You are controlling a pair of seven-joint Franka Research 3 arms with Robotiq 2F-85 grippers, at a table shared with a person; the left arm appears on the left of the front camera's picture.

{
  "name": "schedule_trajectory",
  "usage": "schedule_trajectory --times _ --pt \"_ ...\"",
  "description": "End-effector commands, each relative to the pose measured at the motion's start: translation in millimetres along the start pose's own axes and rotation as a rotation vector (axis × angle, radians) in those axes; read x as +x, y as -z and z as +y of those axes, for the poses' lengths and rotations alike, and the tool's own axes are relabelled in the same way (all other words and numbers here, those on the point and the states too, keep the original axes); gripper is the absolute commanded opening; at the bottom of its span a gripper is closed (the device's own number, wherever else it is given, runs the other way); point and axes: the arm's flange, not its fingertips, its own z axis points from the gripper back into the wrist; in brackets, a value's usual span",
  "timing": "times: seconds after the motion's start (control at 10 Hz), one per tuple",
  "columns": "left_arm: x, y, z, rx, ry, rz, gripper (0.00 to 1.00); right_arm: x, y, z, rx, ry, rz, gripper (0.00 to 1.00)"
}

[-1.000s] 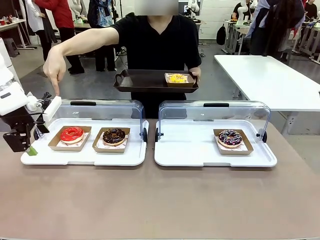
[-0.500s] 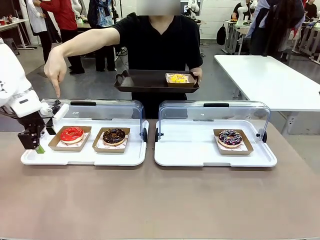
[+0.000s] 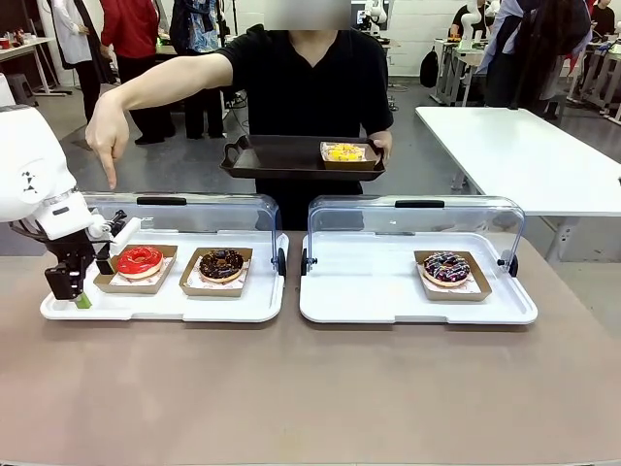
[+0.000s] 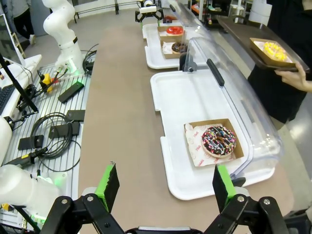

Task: Provide the desired donut to the person.
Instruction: Pick up and lift the Paper togo box containing the Donut pointed at by the person.

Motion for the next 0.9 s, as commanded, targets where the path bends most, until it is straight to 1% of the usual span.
schedule_trajectory --times 0.0,0.3,0.6,0.8 --pt "-6 9 6 0.019 0.03 -0.041 1.0 -1 1 -1 0.002 -0.007 -0.007 1.0" --pt "-6 18 15 0.022 0.017 -0.03 1.0 -1 1 -1 0.002 -0.007 -0.007 1.0" --pt "-4 18 25 0.031 0.013 -0.013 1.0 -1 1 -1 0.002 -0.007 -0.007 1.0" --pt "-5 22 26 0.031 -0.002 -0.002 1.0 -1 1 -1 0.002 -0.007 -0.007 1.0"
